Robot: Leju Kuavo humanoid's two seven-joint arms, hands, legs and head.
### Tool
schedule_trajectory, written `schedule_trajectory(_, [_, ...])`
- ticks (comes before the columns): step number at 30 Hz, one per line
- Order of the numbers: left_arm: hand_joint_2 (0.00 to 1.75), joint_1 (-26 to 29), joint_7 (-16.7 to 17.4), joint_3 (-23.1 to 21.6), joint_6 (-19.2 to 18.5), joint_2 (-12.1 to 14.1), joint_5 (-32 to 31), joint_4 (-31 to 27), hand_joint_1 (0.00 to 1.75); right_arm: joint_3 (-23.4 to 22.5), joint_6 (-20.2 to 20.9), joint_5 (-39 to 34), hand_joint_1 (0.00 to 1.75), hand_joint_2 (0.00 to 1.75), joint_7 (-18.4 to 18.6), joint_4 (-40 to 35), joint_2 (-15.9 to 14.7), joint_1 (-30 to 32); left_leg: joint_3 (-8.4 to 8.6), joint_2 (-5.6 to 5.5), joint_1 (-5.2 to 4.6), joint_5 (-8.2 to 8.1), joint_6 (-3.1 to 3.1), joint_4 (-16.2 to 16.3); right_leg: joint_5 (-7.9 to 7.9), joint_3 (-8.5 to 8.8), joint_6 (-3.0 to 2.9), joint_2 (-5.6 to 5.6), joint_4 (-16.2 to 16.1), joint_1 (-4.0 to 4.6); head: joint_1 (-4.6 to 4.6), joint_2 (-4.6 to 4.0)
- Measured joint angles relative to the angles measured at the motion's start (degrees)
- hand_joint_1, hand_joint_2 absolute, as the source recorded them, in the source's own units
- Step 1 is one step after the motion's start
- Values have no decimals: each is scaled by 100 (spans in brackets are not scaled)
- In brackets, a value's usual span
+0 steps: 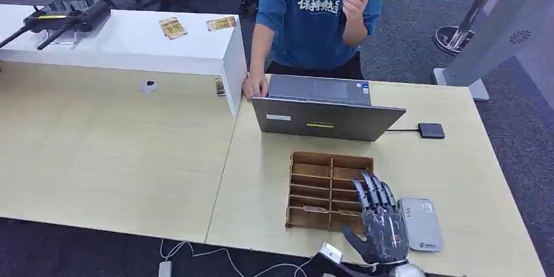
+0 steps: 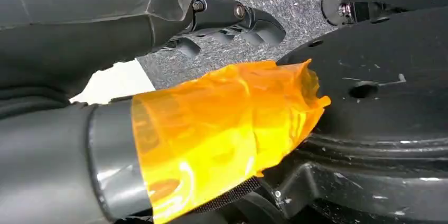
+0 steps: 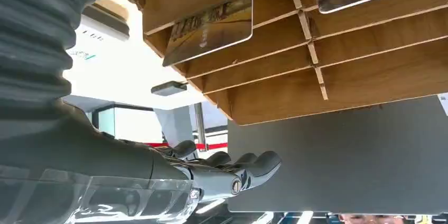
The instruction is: Pass the card to the sensor for recognition and then transmit it.
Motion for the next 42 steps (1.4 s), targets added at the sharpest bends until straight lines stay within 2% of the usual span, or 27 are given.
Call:
schedule_trajectory(6, [0, 0, 0, 0, 0, 5, 4, 0, 0, 0, 2, -17, 0, 175, -28, 28, 0, -37, 0, 0, 0, 0, 0, 0, 0, 0, 0, 0, 0, 0, 0, 0])
schedule_trajectory(14, [0, -1, 17, 0, 22, -9, 42, 0, 0, 0, 203, -90, 0, 175, 105, 31, 0, -29, 1, 0, 0, 0, 0, 0, 0, 0, 0, 0, 0, 0, 0, 0])
schedule_trajectory(23, [0, 1, 44, 2, 74, -52, 151, 0, 0, -2, 693, -223, 0, 175, 413, -79, -2, 30, 2, 0, 0, 0, 0, 0, 0, 0, 0, 0, 0, 0, 0, 0])
schedule_trajectory(42, [0, 4, 46, 4, 118, -148, 245, 0, 0, -22, 695, -271, 0, 175, 470, -680, -98, 389, 2, 0, 0, 0, 0, 1, 0, -1, 0, 0, 0, 0, 0, 0])
